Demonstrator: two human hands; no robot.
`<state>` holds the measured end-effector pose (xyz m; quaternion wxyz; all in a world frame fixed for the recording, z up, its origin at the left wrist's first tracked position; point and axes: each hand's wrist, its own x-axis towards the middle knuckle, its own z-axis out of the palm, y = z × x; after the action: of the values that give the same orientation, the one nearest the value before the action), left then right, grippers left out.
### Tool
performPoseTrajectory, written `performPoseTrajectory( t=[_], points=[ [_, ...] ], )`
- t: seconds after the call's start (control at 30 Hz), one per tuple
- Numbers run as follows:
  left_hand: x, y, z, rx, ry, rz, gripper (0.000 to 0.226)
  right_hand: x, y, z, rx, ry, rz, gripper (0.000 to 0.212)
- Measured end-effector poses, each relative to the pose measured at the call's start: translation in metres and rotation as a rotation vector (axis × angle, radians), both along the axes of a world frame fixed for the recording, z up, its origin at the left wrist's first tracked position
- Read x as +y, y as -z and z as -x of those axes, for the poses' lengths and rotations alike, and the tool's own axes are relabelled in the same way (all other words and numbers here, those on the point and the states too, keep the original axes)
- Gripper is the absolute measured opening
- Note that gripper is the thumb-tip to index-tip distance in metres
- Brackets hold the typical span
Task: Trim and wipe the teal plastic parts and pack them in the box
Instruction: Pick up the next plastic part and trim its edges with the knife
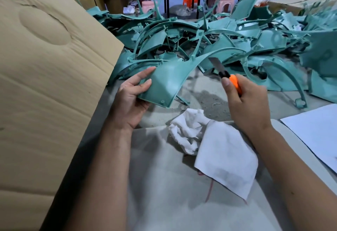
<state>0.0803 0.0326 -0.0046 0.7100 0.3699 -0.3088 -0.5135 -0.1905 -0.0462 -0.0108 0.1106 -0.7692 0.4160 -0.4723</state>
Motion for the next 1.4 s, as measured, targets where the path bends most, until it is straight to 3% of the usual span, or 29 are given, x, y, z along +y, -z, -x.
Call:
performPoseTrajectory(
  t=[0.13, 0.37, 0.47, 0.83, 1.17, 1.27, 1.4],
  points=[
    [0.0, 0.0, -0.002, 0.057, -0.106, -0.021, 0.036, -0.008, 0.002, 0.009, -0.057, 0.122, -0.063, 0.051],
    [-0.005, 0.001, 0.014, 0.063, -0.21, -0.052, 0.034, 0.021, -0.001, -0.019, 0.058, -0.361, 0.088, 0.033],
    [-0.006, 0.001, 0.02, 0.066, -0.179, -0.031, 0.034, 0.024, -0.002, -0.025, 0.103, -0.44, 0.059, 0.032],
    [-0.002, 0.003, 0.012, -0.032, -0.072, 0.004, 0.034, 0.016, -0.006, -0.01, 0.005, -0.161, 0.107, 0.042],
    [0.0, 0.003, 0.009, -0.099, -0.076, -0.011, 0.038, -0.01, 0.005, 0.008, -0.035, 0.24, -0.095, 0.051],
    [-0.002, 0.002, 0.01, -0.091, -0.128, 0.005, 0.04, 0.001, 0.0, 0.001, -0.09, 0.033, 0.023, 0.045],
    [-0.001, 0.001, 0.011, -0.075, -0.2, 0.005, 0.038, 0.02, -0.004, -0.013, 0.013, -0.358, 0.083, 0.039]
  ],
)
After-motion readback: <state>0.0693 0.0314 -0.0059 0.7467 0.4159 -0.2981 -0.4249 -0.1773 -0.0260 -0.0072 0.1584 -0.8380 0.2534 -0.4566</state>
